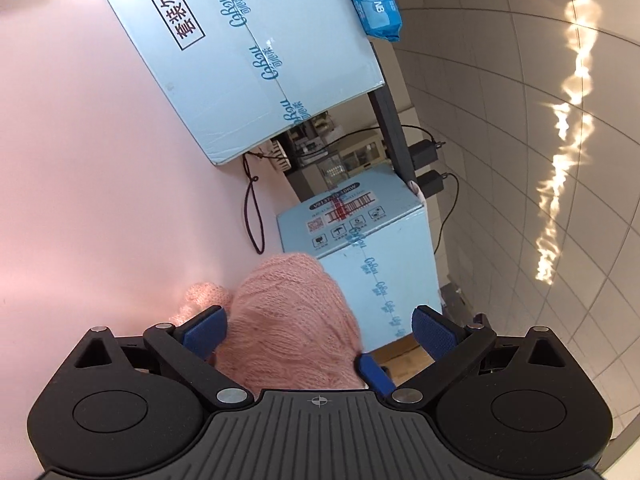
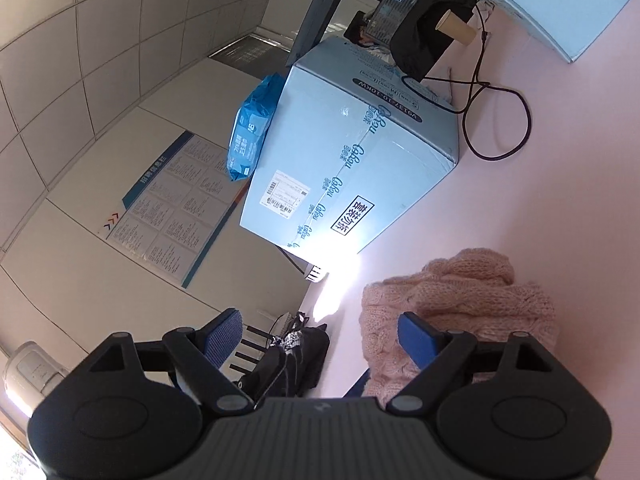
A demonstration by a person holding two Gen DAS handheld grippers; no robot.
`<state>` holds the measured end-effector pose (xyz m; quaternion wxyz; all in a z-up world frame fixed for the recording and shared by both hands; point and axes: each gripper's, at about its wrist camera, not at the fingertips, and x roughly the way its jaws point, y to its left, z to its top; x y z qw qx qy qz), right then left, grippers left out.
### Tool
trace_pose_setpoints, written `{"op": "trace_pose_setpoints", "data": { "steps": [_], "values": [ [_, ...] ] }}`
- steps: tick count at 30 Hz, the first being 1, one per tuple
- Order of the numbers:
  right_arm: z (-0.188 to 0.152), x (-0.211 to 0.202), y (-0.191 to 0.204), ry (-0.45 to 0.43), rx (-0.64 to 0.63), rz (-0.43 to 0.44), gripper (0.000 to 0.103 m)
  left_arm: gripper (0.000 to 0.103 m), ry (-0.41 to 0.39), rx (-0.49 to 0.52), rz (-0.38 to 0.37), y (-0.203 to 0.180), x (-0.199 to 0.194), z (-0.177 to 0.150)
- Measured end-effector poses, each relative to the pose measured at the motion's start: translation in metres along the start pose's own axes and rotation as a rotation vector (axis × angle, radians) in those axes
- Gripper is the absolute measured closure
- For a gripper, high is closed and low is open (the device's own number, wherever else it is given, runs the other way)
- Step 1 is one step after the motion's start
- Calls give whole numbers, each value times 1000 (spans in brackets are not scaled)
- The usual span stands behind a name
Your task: Fold clothes
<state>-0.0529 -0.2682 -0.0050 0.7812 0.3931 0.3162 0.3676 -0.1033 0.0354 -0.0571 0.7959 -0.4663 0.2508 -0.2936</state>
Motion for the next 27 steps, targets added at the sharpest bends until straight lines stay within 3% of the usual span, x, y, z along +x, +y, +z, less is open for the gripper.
{"op": "trace_pose_setpoints", "data": {
  "steps": [2, 5, 7, 11, 14, 17, 21, 27],
  "values": [
    [-10, 9, 3, 12, -40, -36, 13, 3, -6, -10, -8, 0, -3, 2],
    [-19, 20, 5, 10, -88, -77, 12, 3, -44, -18, -123, -11, -18, 4],
    [-22, 23, 8, 4, -111, -87, 10, 3, -57, 31, -217, -28, -32, -1],
    [-15, 24, -2, -26, -11, -58, 10, 3, 0, 134, -358, -49, -40, -23],
    [-5, 25, -14, -45, 92, -34, 10, 3, 75, 120, -408, -48, -29, -37],
    [2, 28, -20, -45, 157, -20, 10, 3, 113, 96, -351, -43, -11, -45],
    [4, 29, -22, -31, 173, -9, 10, 3, 79, 14, -236, -22, 2, -40],
    [15, 11, -28, -49, 210, 100, 10, 3, 53, -158, -189, 18, 1, -30]
  ]
}}
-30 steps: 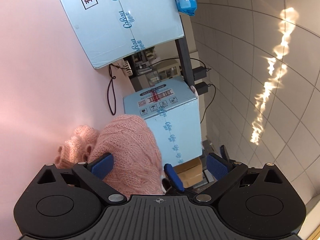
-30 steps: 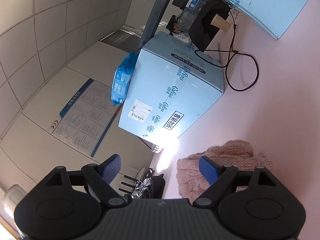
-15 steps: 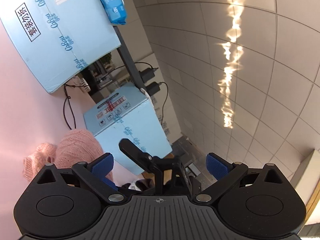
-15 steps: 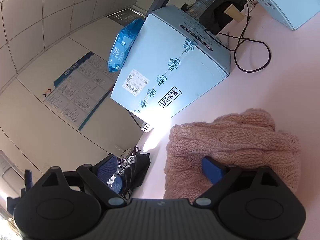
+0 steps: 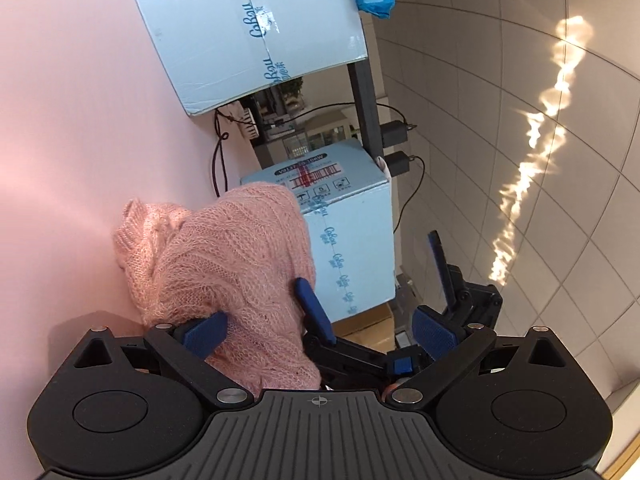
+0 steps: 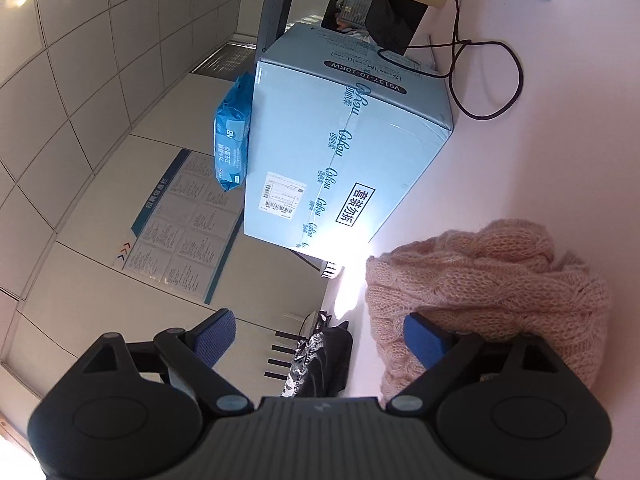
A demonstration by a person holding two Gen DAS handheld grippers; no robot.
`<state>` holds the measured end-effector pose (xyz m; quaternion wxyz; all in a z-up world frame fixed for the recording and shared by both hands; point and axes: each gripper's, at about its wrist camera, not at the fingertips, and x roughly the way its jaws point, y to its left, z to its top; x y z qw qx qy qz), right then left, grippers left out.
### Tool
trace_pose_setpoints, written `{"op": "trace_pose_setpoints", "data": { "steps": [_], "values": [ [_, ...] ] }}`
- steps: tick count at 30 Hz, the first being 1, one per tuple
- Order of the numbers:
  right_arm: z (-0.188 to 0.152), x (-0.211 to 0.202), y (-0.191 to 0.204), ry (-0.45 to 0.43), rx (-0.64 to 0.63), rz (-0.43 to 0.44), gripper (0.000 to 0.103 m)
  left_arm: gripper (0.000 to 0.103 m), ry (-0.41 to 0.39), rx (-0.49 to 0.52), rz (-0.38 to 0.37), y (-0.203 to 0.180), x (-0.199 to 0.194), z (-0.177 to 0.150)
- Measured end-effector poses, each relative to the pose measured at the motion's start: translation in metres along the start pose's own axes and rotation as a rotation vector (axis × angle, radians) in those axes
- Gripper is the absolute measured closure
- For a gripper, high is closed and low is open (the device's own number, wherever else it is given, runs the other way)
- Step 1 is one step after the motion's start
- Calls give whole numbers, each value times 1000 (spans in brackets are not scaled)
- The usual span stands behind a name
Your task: Fold clothes
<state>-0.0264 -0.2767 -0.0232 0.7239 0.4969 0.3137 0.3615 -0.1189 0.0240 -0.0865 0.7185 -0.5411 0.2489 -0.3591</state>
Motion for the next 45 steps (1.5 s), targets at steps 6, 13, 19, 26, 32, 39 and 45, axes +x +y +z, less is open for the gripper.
{"op": "trace_pose_setpoints", "data": {
  "steps": [6, 13, 19, 26, 32, 39, 45],
  "values": [
    [7, -9, 0, -90, -70, -40, 9, 3, -10, -29, 2, 7, 1, 3],
    [11, 9, -8, -97, -106, -131, 10, 3, -7, -38, -18, 11, 1, 3],
    [11, 14, -23, -107, -108, -168, 12, 3, -3, -43, -28, 12, 1, 5],
    [6, -28, -5, -117, -121, -235, 10, 3, -10, -70, -58, 18, 0, 8],
    [-11, -71, -28, -80, 71, -262, 9, 3, -13, -59, -65, 18, 0, 8],
    [-34, -63, -31, -83, 231, -368, 9, 3, -18, -73, -76, 20, 0, 9],
    [-31, -26, -23, -156, 277, -456, 1, 3, -16, -83, -88, 22, -1, 10]
  ]
}}
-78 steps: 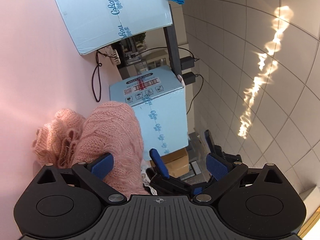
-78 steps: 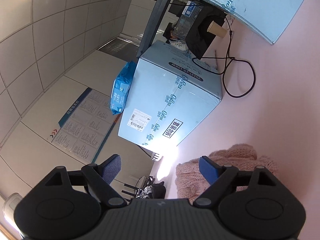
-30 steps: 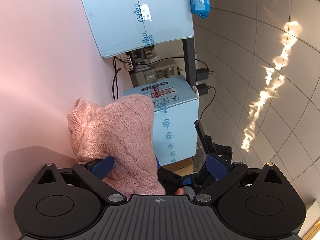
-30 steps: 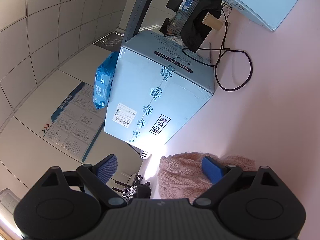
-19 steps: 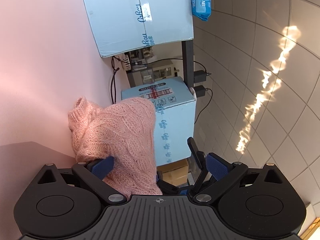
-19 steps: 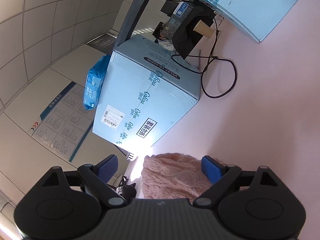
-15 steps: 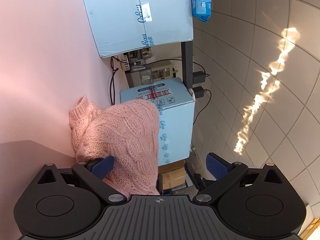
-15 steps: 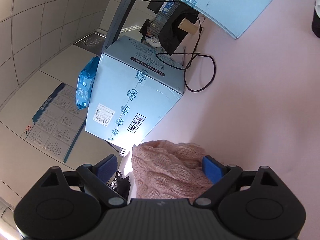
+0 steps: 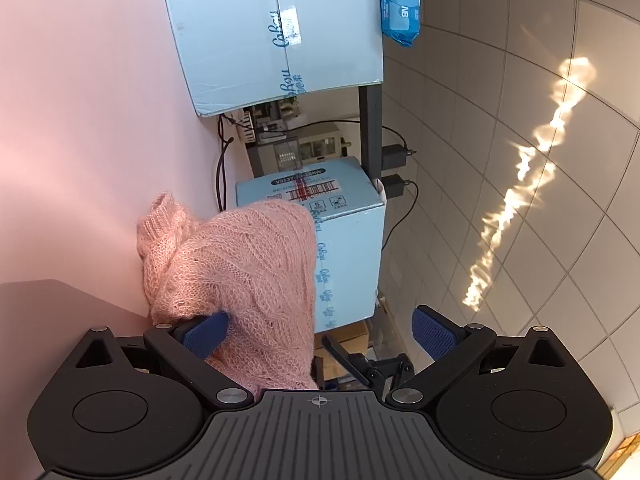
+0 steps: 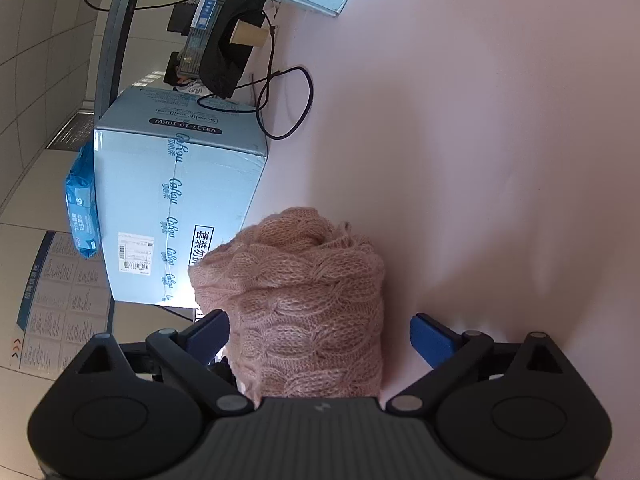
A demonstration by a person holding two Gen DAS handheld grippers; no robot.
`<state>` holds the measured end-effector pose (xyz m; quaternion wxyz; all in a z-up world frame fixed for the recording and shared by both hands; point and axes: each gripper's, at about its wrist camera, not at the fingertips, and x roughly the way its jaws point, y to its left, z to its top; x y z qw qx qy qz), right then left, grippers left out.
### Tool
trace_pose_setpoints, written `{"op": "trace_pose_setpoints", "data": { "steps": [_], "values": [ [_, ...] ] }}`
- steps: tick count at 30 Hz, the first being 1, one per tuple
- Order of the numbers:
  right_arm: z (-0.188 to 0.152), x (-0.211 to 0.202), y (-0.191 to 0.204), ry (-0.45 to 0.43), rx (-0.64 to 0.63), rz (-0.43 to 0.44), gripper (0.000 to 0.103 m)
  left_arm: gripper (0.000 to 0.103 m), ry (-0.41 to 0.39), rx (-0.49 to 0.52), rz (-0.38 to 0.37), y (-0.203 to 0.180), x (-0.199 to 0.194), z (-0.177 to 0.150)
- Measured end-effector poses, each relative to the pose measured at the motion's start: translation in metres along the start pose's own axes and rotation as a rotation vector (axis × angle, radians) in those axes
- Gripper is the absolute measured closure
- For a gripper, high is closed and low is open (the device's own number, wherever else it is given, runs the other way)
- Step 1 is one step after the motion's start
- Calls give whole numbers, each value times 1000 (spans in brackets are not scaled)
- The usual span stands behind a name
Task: Fold clothes
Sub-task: 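Grasp the rolled sweater with the right gripper and lift it off the table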
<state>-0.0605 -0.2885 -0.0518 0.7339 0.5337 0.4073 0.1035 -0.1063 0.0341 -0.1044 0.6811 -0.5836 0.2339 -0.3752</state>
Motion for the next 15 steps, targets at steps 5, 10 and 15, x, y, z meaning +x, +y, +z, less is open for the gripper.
{"op": "trace_pose_setpoints", "data": {
  "steps": [5, 10, 15],
  "values": [
    [-1, 26, 14, 2, -89, 23, 0, 3, 2, -21, -16, 3, -1, 2],
    [-6, 33, 21, -7, -170, 43, 9, 3, 6, -31, -25, 6, 0, 3],
    [-1, 37, 7, -10, -127, 72, 45, 3, 18, -44, -31, 8, 3, 7]
  ]
}}
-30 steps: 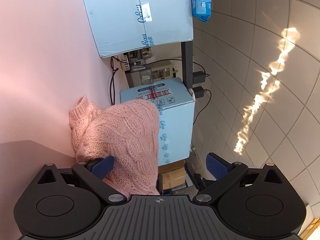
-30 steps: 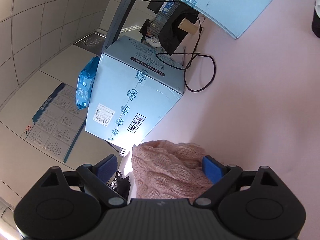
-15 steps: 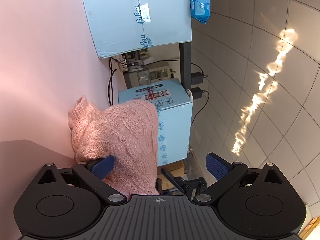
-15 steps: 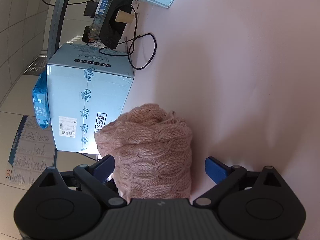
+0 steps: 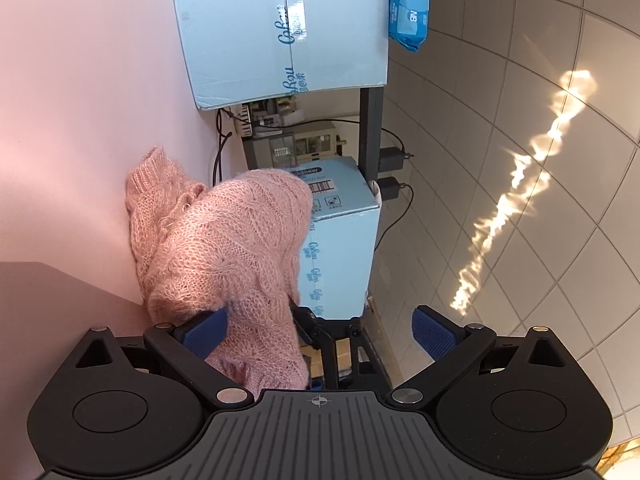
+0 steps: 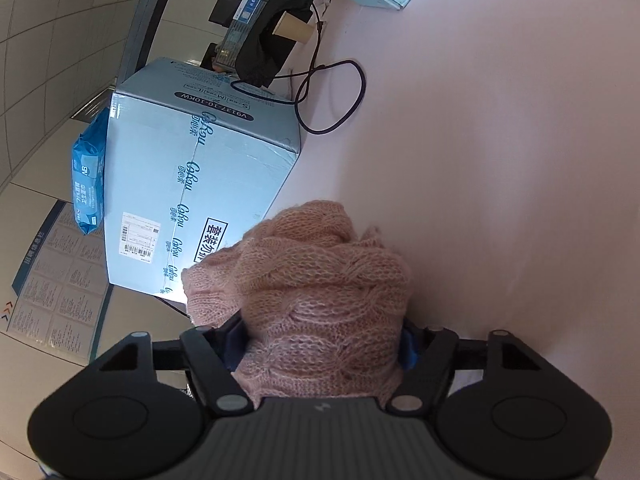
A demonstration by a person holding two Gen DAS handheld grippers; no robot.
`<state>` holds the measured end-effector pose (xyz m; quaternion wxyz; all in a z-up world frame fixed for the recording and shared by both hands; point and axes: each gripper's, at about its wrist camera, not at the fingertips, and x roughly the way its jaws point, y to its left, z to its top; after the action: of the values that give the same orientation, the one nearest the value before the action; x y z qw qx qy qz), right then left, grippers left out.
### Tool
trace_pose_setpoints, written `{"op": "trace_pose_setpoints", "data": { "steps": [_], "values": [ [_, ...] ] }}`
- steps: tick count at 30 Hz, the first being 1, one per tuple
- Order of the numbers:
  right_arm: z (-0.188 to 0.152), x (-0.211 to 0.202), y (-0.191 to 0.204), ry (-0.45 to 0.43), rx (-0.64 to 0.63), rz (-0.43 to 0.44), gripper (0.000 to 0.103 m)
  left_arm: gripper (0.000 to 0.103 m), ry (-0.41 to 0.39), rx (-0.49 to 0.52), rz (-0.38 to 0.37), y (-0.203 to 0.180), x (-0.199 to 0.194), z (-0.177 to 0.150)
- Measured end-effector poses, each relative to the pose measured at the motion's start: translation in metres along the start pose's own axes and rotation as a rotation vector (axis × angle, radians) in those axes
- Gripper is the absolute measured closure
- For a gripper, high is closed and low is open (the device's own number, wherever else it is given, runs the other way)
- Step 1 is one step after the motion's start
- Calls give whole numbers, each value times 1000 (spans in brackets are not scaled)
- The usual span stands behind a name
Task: Fold clothes
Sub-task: 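Grasp the rolled sweater with the right gripper and lift it off the table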
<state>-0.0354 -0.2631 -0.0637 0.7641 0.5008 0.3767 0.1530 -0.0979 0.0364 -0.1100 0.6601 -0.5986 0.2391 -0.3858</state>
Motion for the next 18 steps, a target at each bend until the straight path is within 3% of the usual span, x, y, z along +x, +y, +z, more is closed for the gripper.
{"op": "trace_pose_setpoints", "data": {
  "steps": [4, 10, 14, 18],
  "values": [
    [1, -2, -11, 5, 39, 65, 55, 3, 0, -24, -19, 3, 0, 2],
    [-2, -10, -24, 43, 112, 220, 57, 3, 19, -66, -68, 7, 1, 4],
    [-4, -31, -21, 3, 99, 288, 57, 2, 69, -165, -141, 18, 5, 6],
    [-3, -53, -23, -10, 126, 337, 57, 1, 97, -106, -98, 9, 11, 3]
  ]
}}
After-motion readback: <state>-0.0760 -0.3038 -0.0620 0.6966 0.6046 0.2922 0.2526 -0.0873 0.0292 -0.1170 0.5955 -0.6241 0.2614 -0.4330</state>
